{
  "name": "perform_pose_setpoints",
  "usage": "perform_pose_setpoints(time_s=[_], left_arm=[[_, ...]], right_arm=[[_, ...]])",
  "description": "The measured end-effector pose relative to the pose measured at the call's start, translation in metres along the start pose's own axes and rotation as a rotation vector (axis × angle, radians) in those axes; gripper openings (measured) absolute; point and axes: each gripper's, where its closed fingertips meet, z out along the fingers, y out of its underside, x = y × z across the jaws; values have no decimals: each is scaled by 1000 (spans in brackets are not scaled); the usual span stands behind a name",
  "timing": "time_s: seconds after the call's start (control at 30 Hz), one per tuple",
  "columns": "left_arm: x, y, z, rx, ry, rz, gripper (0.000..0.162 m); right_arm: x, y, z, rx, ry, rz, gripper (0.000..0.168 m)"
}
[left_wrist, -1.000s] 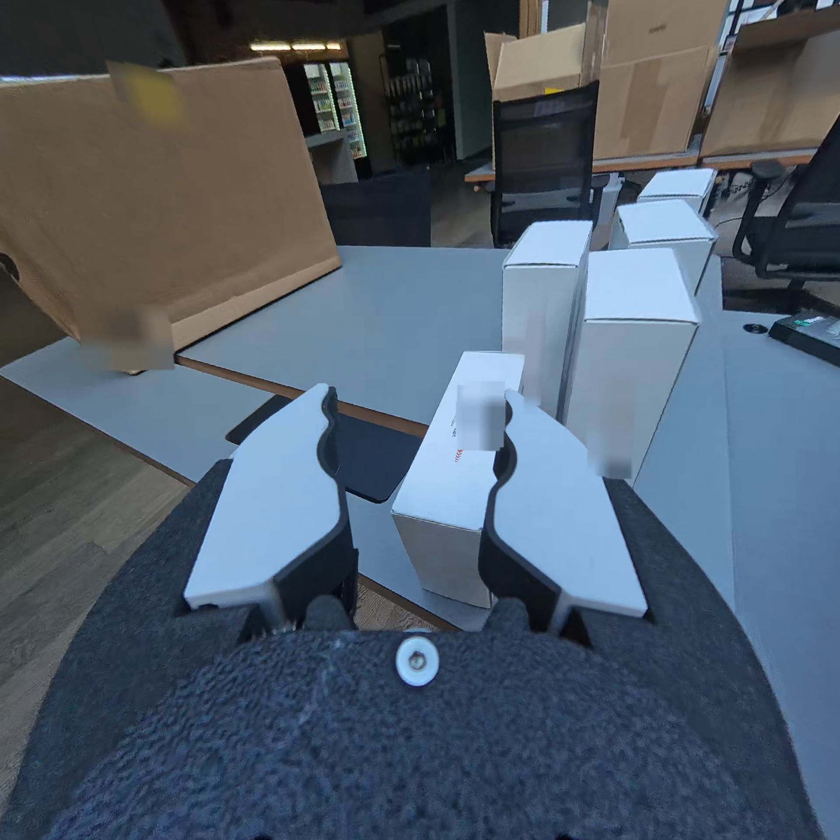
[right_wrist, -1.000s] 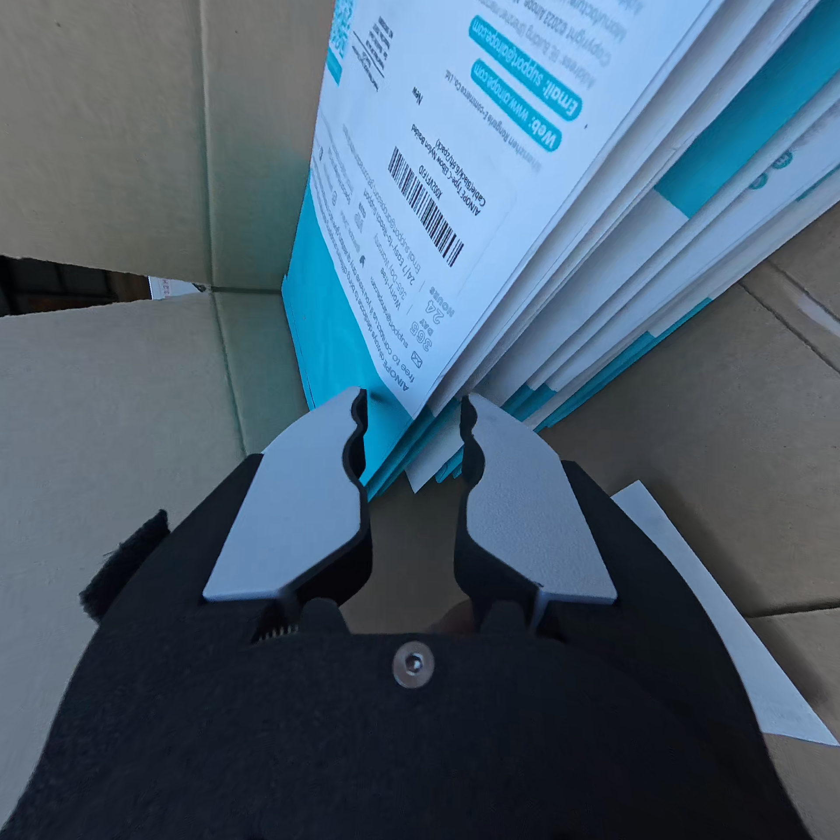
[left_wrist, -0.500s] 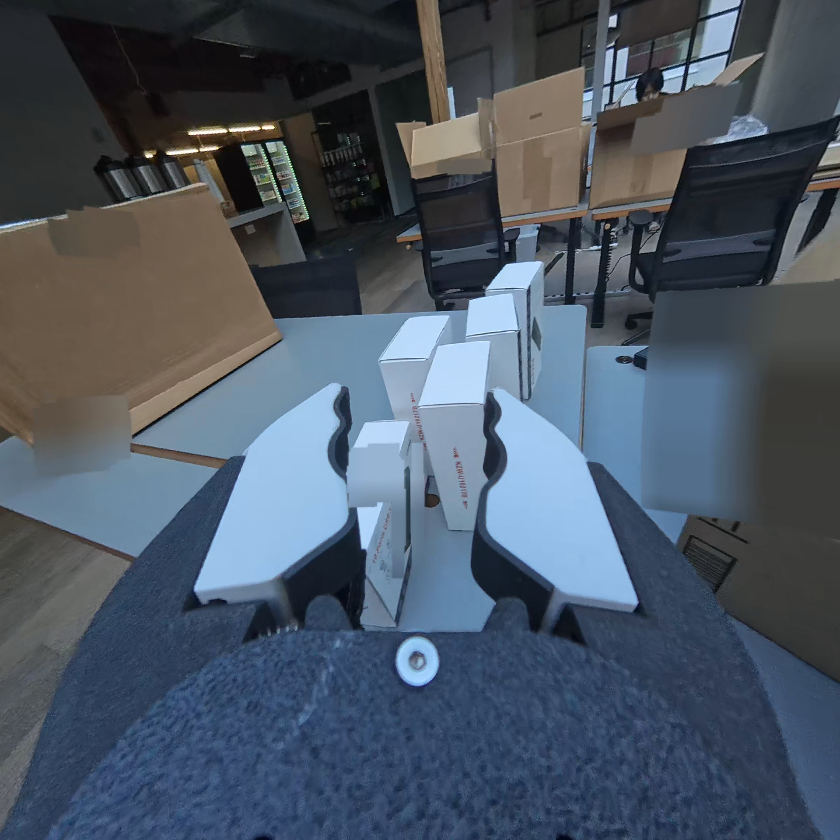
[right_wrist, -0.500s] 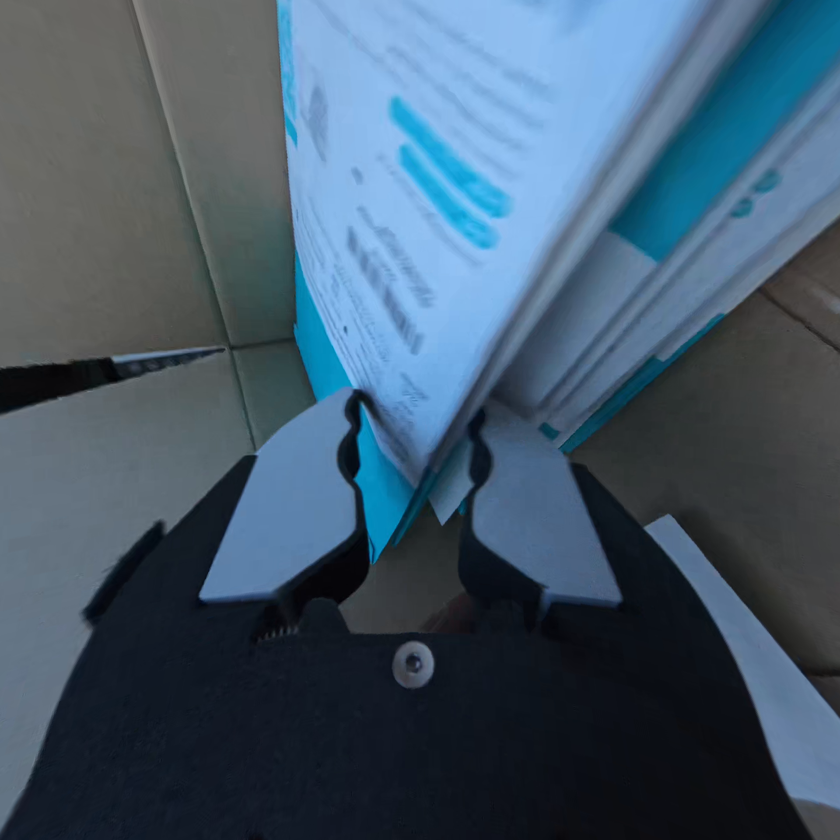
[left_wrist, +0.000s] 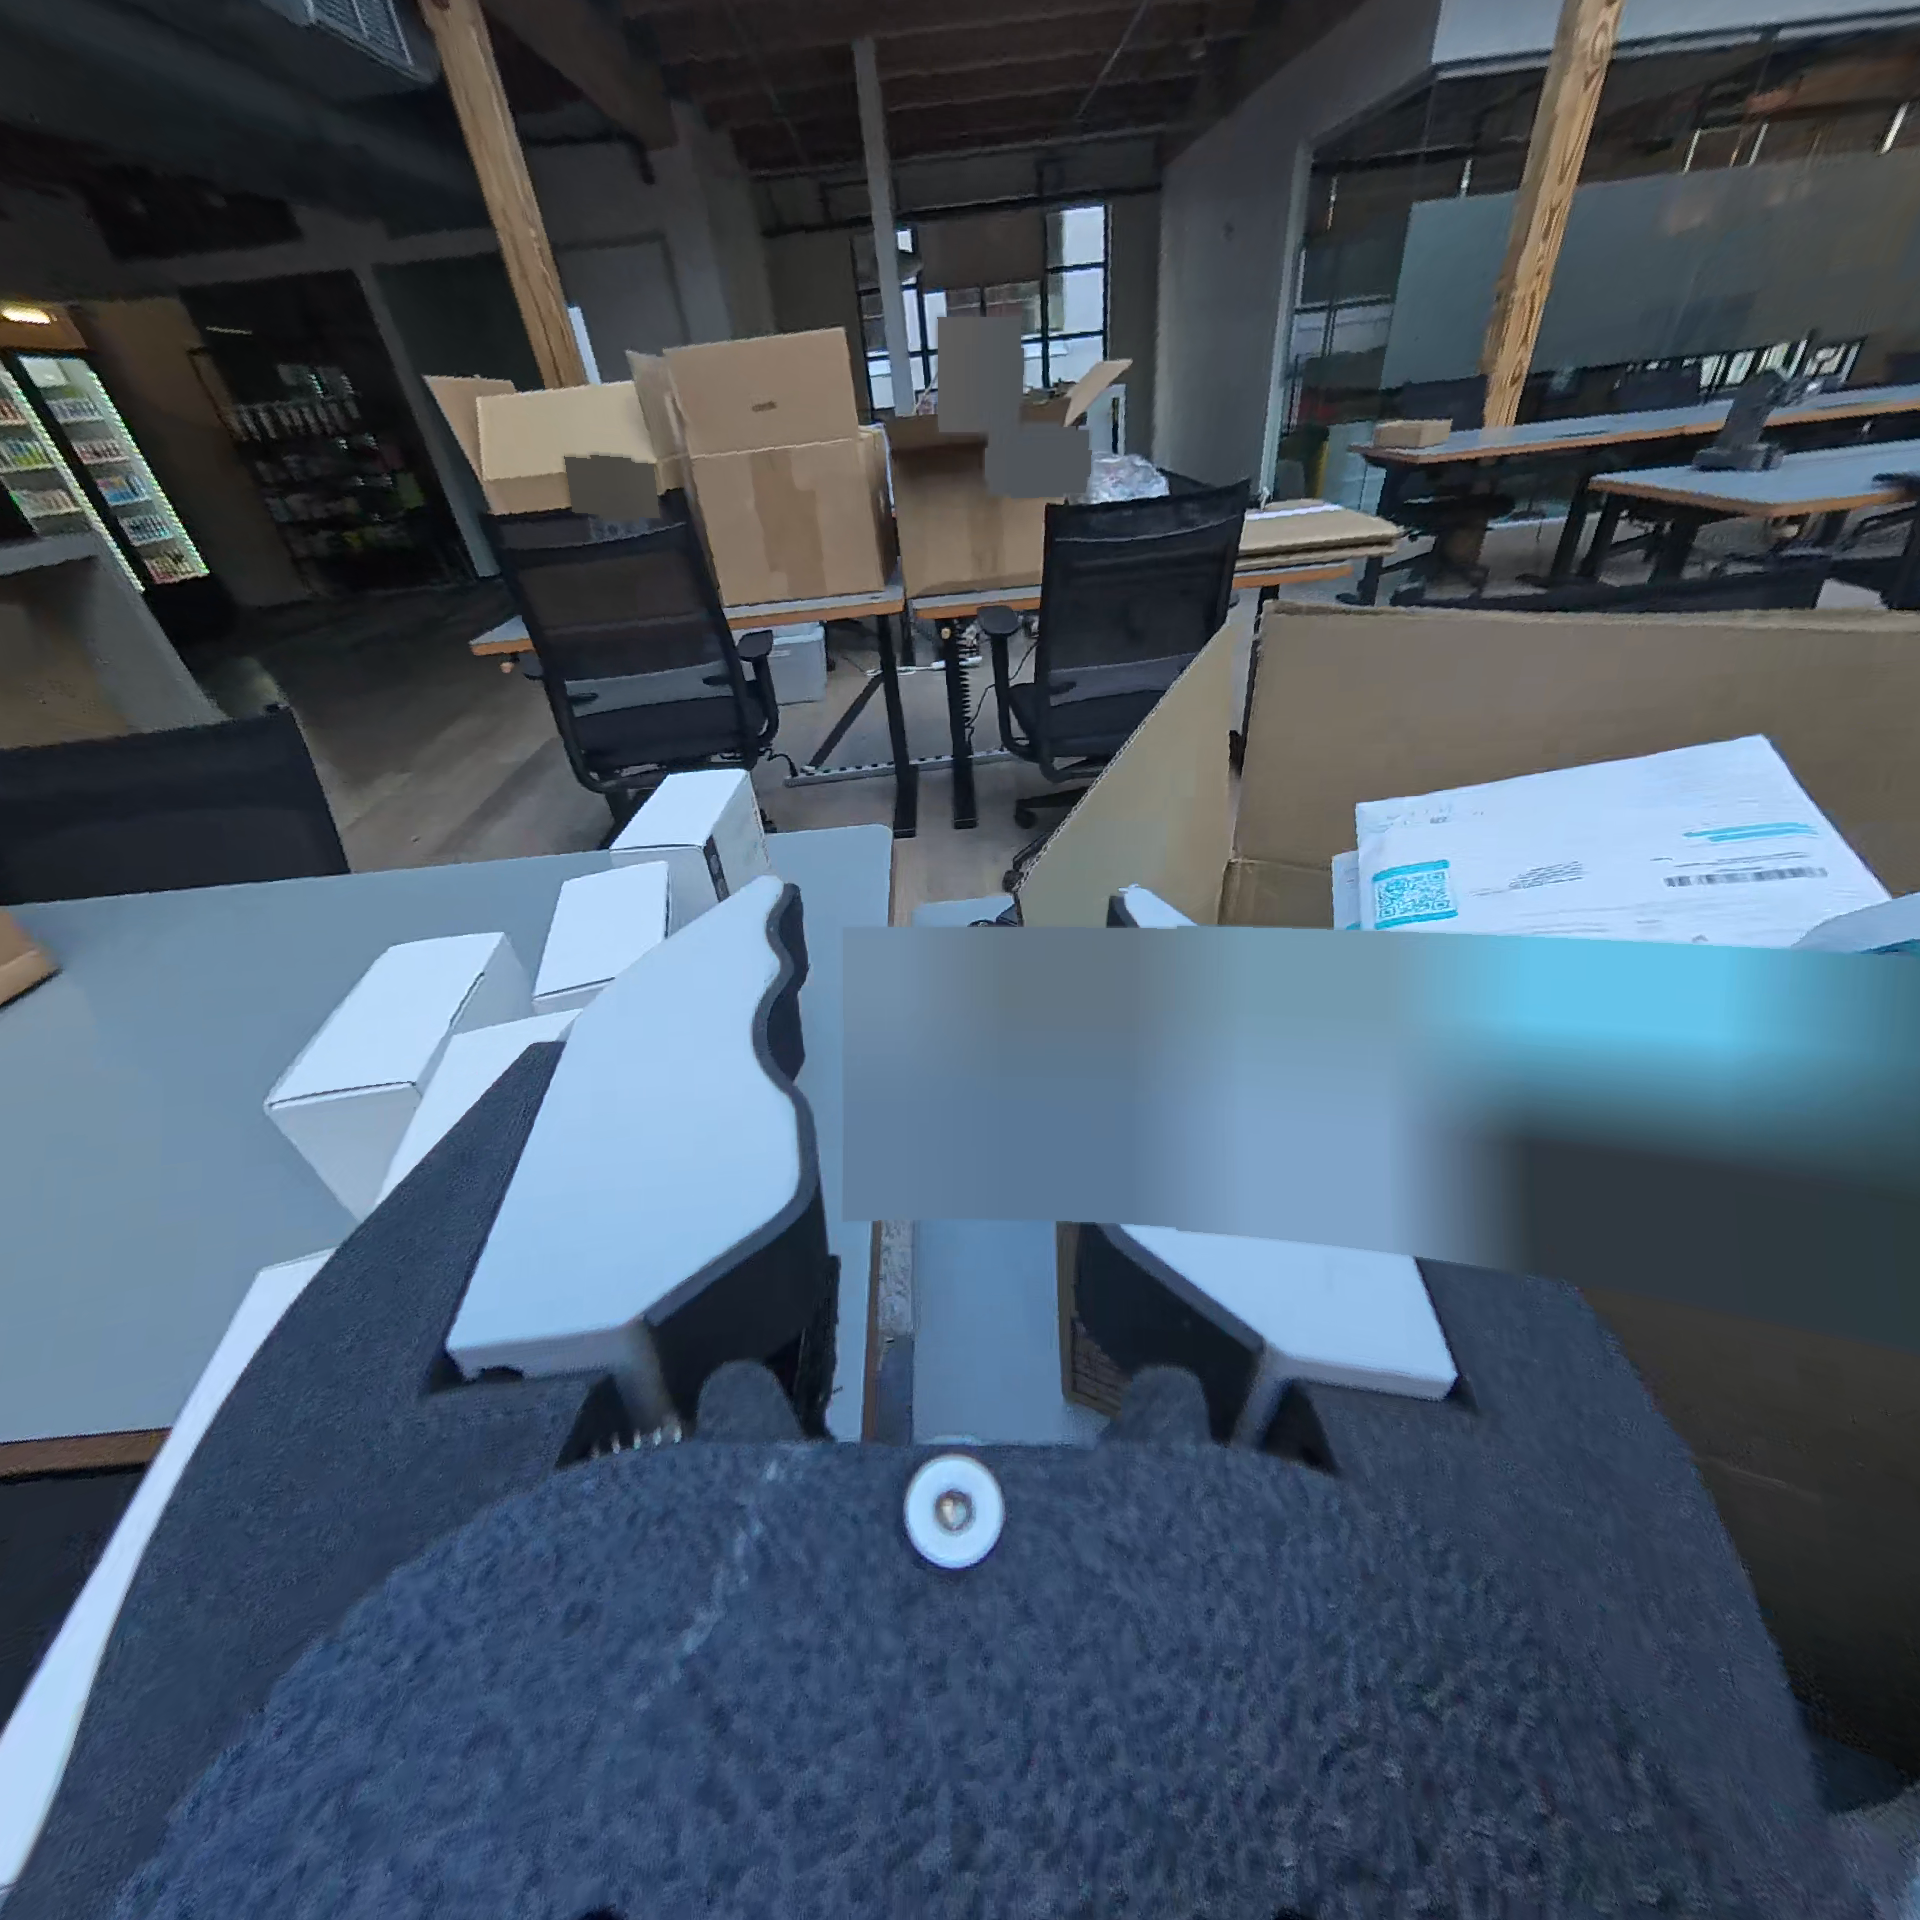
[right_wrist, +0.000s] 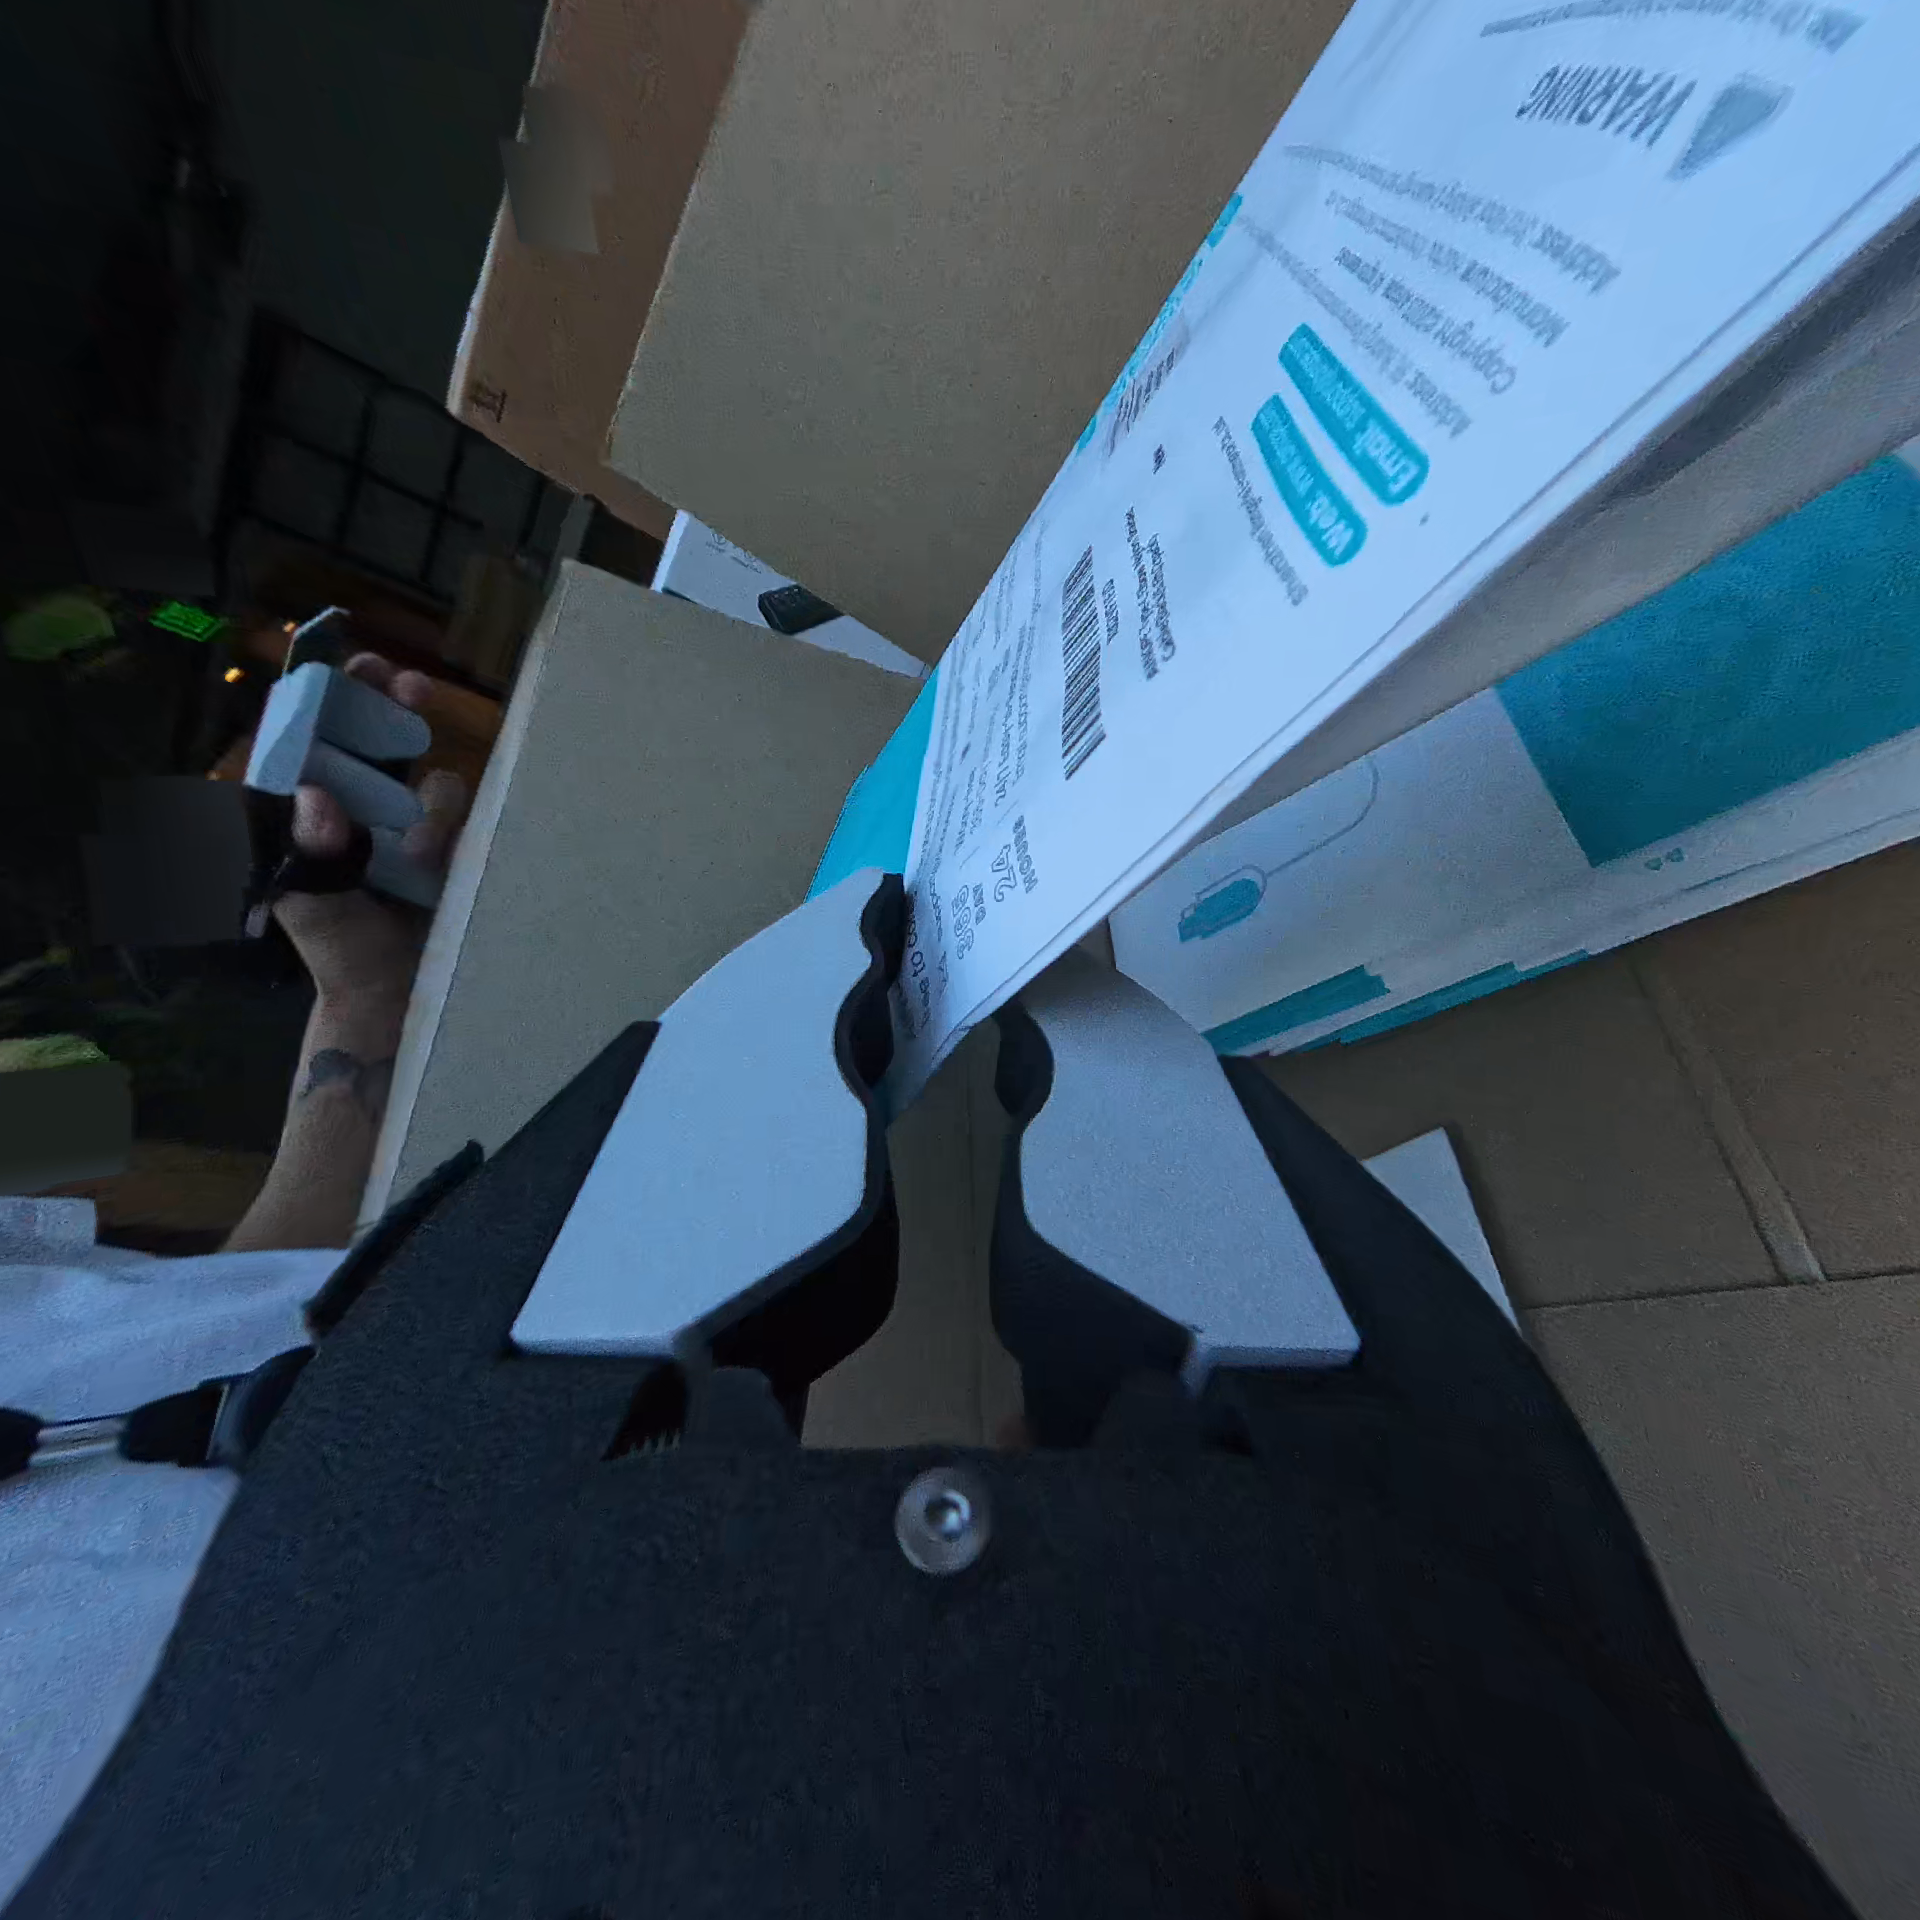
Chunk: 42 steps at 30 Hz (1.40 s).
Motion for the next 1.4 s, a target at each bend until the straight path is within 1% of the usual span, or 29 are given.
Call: perform_pose_setpoints(time_s=[0.1,0.13,0.2,0.27,0.33,0.37,0.43,0.5,0.6,0.67,0.73,0.8,0.87,0.93,0.97,1.0,1.03,1.07,1.13,1.17,1.2,1.3,1.37,1.4], left_arm=[[4,6,-2,-20,-7,-82,54],[4,8,-6,-23,-17,-113,54],[2,10,-15,-22,-34,-186,53],[-7,9,-23,-2,-55,-227,53],[-22,7,-26,23,-66,-221,52],[-31,5,-26,37,-64,-212,52],[-52,2,-24,70,-54,-208,52],[-77,-3,-26,115,-34,-234,52],[-121,-1,-38,152,-4,-254,52],[-155,9,-54,143,1,-261,52],[-193,19,-76,140,-2,-327,51],[-232,30,-100,141,-7,-444,51],[-268,44,-125,133,-25,-550,50],[-298,54,-149,129,-55,-580,47],[-312,60,-158,120,-89,-575,46],[-324,65,-166,106,-114,-564,46],[-332,70,-171,90,-123,-553,46],[-339,74,-173,77,-124,-545,46],[-347,79,-169,56,-114,-539,46],[-349,78,-162,56,-94,-545,46],[-348,77,-153,58,-62,-555,46],[-328,65,-109,50,122,-564,46],[-301,54,-75,24,284,-524,48],[-285,48,-59,18,366,-495,48]], right_arm=[[-45,-14,-40,-48,-6,-166,11],[-63,-22,-50,-46,-35,-188,13],[-103,-44,-62,-48,-114,-235,11],[-142,-69,-59,-64,-167,-311,13],[-181,-98,-37,-84,-208,-377,13],[-202,-113,-20,-93,-241,-394,13],[-244,-143,30,-116,-324,-385,13],[-279,-169,100,-142,-378,-369,13],[-316,-196,228,-166,-398,-353,13],[-325,-207,319,-170,-399,-289,13],[-322,-212,404,-185,-401,-190,14],[-312,-210,479,-209,-384,-95,13],[-297,-203,540,-244,-341,-24,13],[-279,-192,590,-292,-289,-7,12],[-264,-184,611,-316,-236,8,14],[-245,-174,627,-342,-160,50,19],[-229,-162,636,-378,-100,95,48],[-220,-155,637,-397,-66,135,71],[-218,-158,616,-369,-40,128,82],[-225,-161,596,-364,-49,85,85],[-237,-167,570,-353,-74,42,85],[-271,-179,466,-283,-116,-100,84],[-278,-178,388,-215,-75,-196,83],[-275,-175,349,-181,-32,-239,83]])
